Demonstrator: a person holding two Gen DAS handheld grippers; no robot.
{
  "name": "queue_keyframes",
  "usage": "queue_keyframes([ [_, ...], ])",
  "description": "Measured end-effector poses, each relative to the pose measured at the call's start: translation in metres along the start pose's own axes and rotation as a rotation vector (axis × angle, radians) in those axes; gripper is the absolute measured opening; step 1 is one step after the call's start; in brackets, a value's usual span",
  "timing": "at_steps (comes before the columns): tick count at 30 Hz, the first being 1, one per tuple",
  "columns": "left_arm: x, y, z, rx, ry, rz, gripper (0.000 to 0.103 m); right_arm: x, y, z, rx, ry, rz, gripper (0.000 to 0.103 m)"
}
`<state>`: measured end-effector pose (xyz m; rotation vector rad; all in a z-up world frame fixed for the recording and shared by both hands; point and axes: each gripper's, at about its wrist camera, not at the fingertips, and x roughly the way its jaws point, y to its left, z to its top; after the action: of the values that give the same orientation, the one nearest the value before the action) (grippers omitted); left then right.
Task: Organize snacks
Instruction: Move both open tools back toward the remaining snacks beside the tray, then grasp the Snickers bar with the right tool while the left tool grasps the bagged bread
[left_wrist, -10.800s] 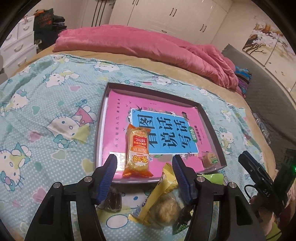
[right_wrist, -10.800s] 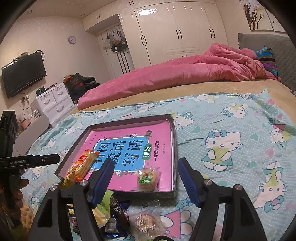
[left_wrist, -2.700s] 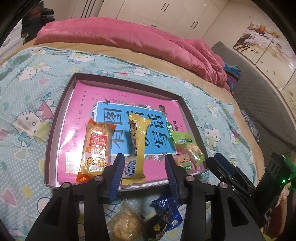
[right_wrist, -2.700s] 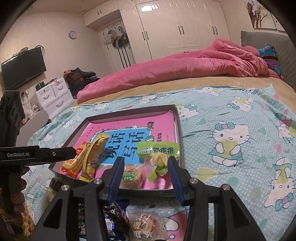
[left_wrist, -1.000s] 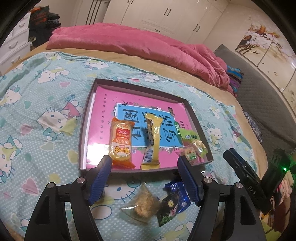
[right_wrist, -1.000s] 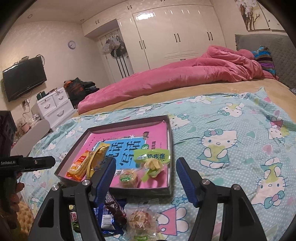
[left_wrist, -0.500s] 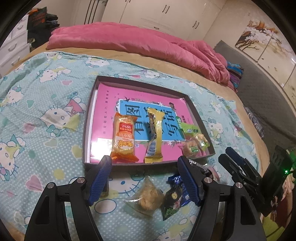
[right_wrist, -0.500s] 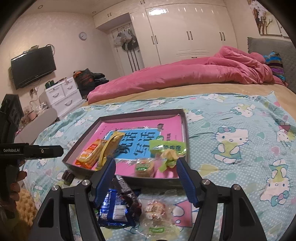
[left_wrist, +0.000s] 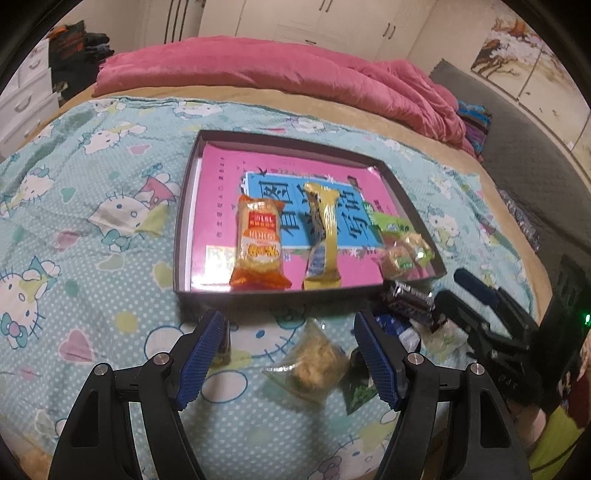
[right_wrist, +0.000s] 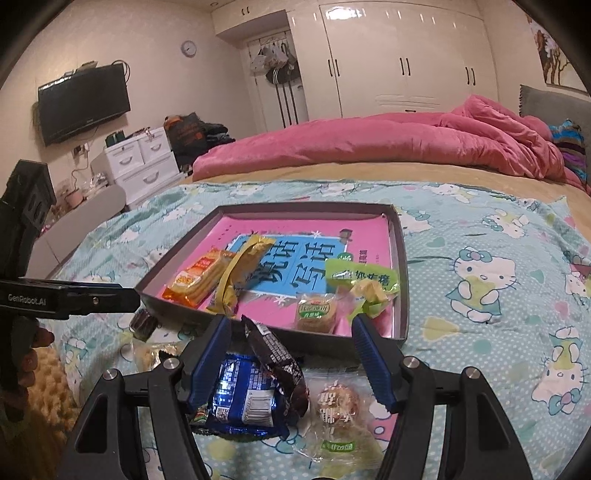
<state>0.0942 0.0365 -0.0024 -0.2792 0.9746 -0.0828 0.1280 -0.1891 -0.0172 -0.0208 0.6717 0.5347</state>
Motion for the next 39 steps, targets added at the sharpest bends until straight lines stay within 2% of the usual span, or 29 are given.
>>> queue_keyframes([
  [18,0.014,-0.013,-0.029,0.106,0.077,0.036,0.075,0.013,0.012,-0.009,-0.087,0.064,-0.001,0.067],
  [22,0.021,-0.014,-0.033,0.121,0.091,0.016,0.075,0.016,0.013,-0.009,-0.090,0.075,-0.003,0.067],
  [27,0.028,-0.018,-0.034,0.145,0.100,0.023,0.075,0.019,0.013,-0.010,-0.099,0.084,-0.003,0.062],
  [29,0.030,-0.018,-0.035,0.148,0.103,0.019,0.075,0.021,0.013,-0.011,-0.101,0.091,0.003,0.055],
  [39,0.041,-0.020,-0.036,0.162,0.116,0.008,0.075,0.032,0.024,-0.015,-0.159,0.123,0.016,0.046],
])
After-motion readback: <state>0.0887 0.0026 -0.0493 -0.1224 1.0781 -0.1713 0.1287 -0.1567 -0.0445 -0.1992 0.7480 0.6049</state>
